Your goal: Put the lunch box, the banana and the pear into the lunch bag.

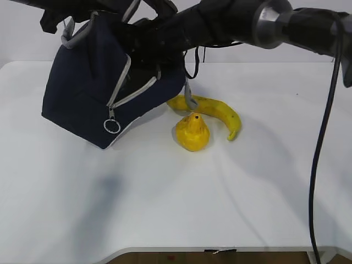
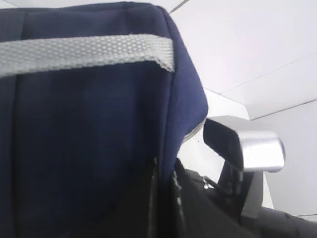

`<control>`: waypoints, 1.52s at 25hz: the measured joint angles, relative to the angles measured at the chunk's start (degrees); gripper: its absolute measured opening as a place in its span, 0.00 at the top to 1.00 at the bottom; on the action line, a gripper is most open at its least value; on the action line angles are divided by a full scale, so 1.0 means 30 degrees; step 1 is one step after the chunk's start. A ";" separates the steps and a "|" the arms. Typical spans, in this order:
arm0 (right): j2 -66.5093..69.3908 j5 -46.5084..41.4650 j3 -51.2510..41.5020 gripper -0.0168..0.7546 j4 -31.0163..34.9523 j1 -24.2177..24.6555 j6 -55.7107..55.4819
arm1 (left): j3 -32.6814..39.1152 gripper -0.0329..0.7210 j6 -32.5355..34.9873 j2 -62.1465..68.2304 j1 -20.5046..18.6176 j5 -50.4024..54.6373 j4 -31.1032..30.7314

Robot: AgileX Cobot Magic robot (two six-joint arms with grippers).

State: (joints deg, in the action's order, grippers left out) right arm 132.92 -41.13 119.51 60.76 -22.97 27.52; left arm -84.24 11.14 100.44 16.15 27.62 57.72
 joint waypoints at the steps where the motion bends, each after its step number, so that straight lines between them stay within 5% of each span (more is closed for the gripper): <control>1: 0.0000 0.0000 0.0000 0.44 0.0000 -0.0030 0.0075 | 0.0000 0.96 0.0000 0.0000 0.0000 0.0000 0.0000; 13: 0.0000 -0.1088 0.0746 0.32 -0.0753 -0.0057 0.0359 | 0.0078 0.96 0.0000 0.0036 0.0000 0.0089 -0.0192; 19: 0.0000 -0.4391 0.3477 0.32 -0.4119 0.0224 -0.0508 | 0.0078 0.96 0.0000 0.0036 -0.0937 0.0297 -0.0192; 27: -0.0035 -0.9862 0.8660 0.32 -1.2514 0.1020 -0.5242 | 0.0078 0.96 0.0000 0.0036 -0.2652 0.1480 -0.2434; 38: -0.0111 -1.0247 0.8785 0.32 -1.4770 0.3142 -0.6685 | 0.0007 0.96 0.0000 0.0227 -0.2654 0.3006 -0.5013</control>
State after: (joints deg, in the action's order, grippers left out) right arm 132.58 -71.87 145.86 16.45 -13.54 7.46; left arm -84.22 11.14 101.12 8.19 36.64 42.68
